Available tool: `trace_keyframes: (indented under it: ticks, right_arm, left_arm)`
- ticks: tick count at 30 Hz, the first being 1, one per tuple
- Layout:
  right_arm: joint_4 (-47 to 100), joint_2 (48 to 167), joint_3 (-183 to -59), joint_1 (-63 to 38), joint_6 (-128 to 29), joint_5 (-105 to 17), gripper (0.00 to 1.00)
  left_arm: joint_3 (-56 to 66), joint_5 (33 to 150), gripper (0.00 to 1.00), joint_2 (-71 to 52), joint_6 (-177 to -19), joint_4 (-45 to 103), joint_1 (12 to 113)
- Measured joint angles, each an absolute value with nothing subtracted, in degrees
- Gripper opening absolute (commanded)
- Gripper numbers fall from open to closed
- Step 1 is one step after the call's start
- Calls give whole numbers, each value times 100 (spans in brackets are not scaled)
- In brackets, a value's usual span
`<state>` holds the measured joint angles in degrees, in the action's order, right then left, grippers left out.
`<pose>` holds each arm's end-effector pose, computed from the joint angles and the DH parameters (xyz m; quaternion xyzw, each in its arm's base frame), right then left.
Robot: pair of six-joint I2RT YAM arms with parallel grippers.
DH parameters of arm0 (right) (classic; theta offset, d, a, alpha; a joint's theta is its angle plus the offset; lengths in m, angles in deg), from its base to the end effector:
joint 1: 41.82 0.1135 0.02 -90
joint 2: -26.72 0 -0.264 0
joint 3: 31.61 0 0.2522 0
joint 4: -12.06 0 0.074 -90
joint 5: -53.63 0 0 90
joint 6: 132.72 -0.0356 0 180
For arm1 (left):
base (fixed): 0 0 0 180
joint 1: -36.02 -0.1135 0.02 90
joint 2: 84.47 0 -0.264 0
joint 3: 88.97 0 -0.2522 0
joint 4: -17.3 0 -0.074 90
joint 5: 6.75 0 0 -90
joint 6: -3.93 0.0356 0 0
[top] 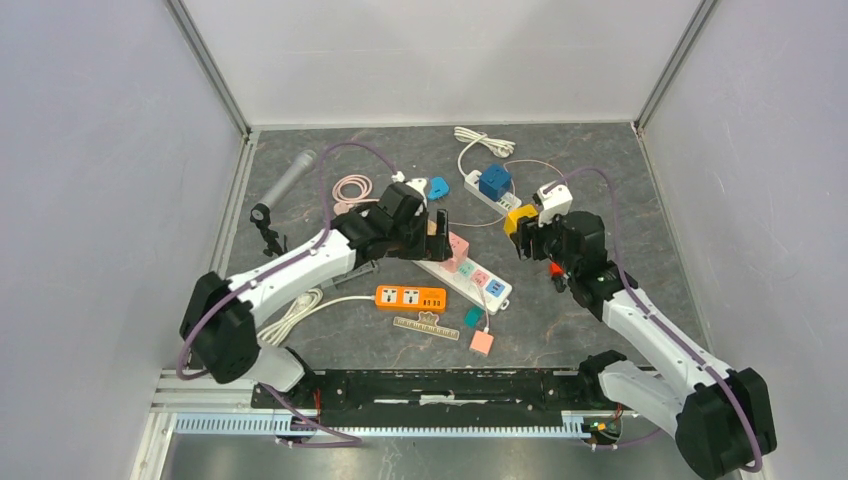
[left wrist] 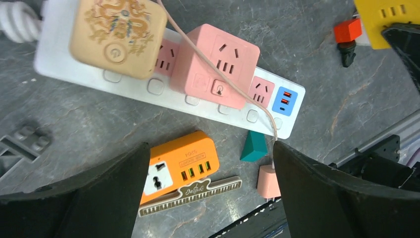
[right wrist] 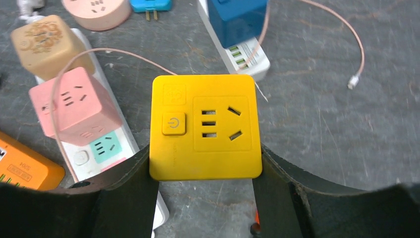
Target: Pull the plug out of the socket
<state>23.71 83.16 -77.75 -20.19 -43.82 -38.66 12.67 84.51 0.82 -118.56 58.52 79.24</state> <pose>0.2075 0.0838 0.2474 -0.1587 0.8134 0.1265 0.5452 0.2340 -0.2209 0.2645 0.0912 0.9295 -0.2273 0.2757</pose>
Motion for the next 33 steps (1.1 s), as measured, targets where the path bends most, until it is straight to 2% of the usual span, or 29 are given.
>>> trace_keyframes:
  ticks: [9, 12, 13, 18, 23, 25, 29, 33]
  right_arm:
    - [3182, 8388, -7620, -2214, -5608, -3437, 2]
    - [3237, 8495, -7412, -2293, -5949, -3667, 7]
    - [3241, 8526, -7340, -2315, -6026, -3759, 11]
    - [3209, 8657, -7003, -2452, -6345, -4187, 43]
    - [3147, 8637, -6896, -2535, -6458, -4237, 79]
    - [3182, 8596, -6896, -2546, -6439, -4156, 88]
    - [3292, 8334, -6899, -2553, -6369, -3859, 98]
    - [3353, 8098, -6973, -2575, -6174, -3693, 98]
  left_arm:
    - [1638, 7784, 100, -1308, -11858, 6300, 7922]
    - [1833, 7559, 100, -1760, -11858, 6464, 7920]
    - [1859, 7511, 100, -1859, -11856, 6508, 7915]
    - [1964, 7251, 100, -2127, -11853, 6547, 7911]
    - [2156, 6929, 100, -2344, -11856, 6558, 7852]
    - [2215, 6888, 100, -2403, -11856, 6519, 7837]
    - [2486, 7155, 100, -2440, -11880, 6246, 7787]
    - [2550, 7378, 100, -2180, -11974, 6093, 7778]
